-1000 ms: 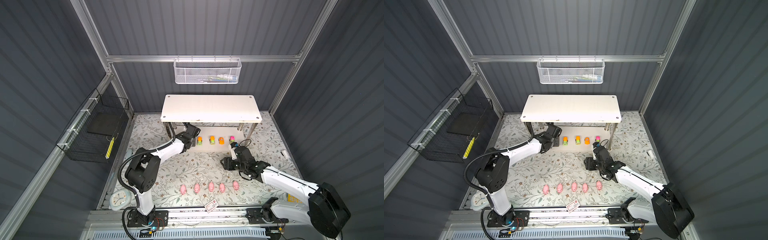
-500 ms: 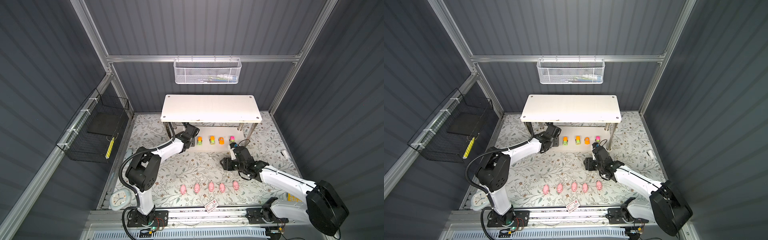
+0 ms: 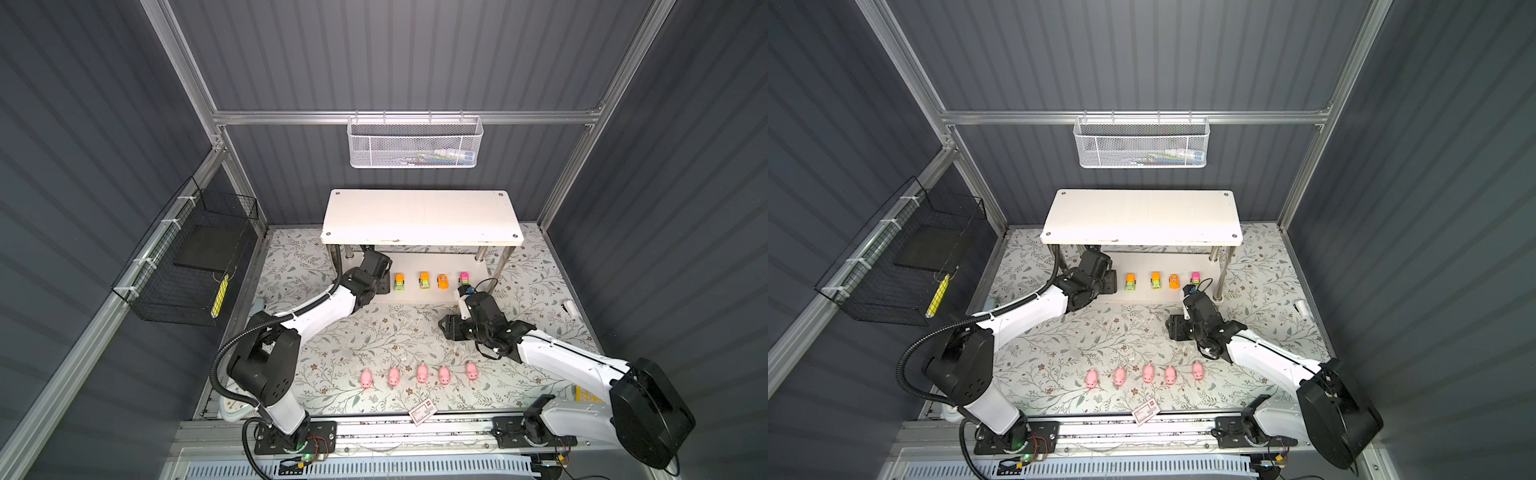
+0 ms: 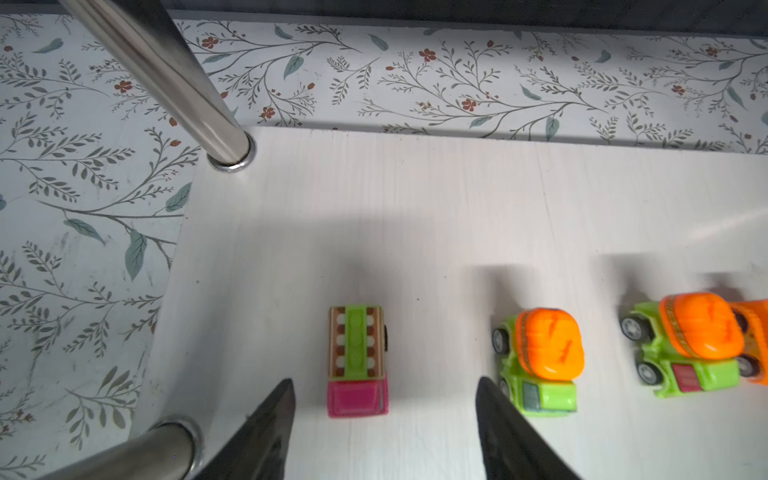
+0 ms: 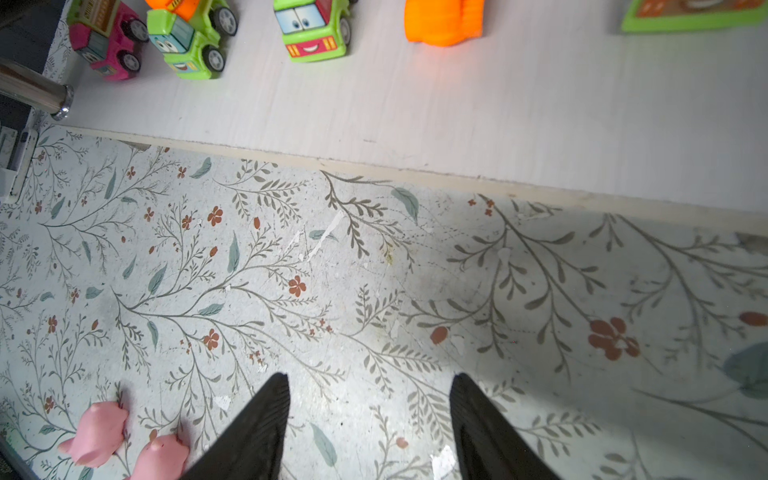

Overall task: Place and organize the plastic toys onto the shelf
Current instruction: 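Move the right gripper down over the pink pigs on the table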

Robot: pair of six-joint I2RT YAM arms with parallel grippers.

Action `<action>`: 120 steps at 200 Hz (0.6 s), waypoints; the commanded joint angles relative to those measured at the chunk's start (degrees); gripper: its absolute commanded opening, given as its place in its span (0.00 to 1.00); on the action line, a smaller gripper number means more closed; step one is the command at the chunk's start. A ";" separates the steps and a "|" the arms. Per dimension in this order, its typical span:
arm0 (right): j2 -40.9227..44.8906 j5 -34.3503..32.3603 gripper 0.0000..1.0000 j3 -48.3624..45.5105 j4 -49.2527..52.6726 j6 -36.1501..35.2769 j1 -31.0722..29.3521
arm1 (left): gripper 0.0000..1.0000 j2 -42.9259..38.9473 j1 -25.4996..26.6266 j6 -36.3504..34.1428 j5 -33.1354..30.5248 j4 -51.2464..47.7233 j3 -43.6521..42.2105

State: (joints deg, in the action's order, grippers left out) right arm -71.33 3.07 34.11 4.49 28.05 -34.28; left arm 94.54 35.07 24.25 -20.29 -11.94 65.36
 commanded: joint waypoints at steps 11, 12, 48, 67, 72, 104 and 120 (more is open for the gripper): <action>0.18 -1.02 0.65 0.60 0.31 0.07 -0.35 | 0.72 -4.29 2.76 2.08 -0.73 0.17 -2.59; 0.20 -1.08 0.65 0.56 0.37 0.07 -0.39 | 0.72 -4.42 2.92 2.05 -0.89 0.12 -2.64; 2.57 -3.03 0.65 0.32 3.59 0.12 -0.93 | 0.77 -8.51 8.44 3.06 -7.22 -2.73 -3.81; 6.25 -4.74 0.65 -0.03 7.94 0.54 -1.45 | 0.78 -11.75 9.70 4.69 -9.11 -4.06 -5.53; 7.80 -5.27 0.66 -0.25 9.55 0.76 -1.64 | 0.78 -12.83 9.90 5.19 -9.41 -4.29 -6.26; 17.89 -8.49 0.68 -1.68 20.09 4.12 -2.71 | 0.79 -20.45 10.99 7.44 -11.16 -4.79 -11.45; 21.57 -10.36 0.70 -2.20 25.10 6.24 -3.56 | 0.79 -24.39 12.16 7.49 -12.60 -3.94 -14.27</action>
State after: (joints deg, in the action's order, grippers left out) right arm -54.11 -3.05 33.41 18.22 30.48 -36.73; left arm 75.05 45.98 29.85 -29.17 -14.74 54.48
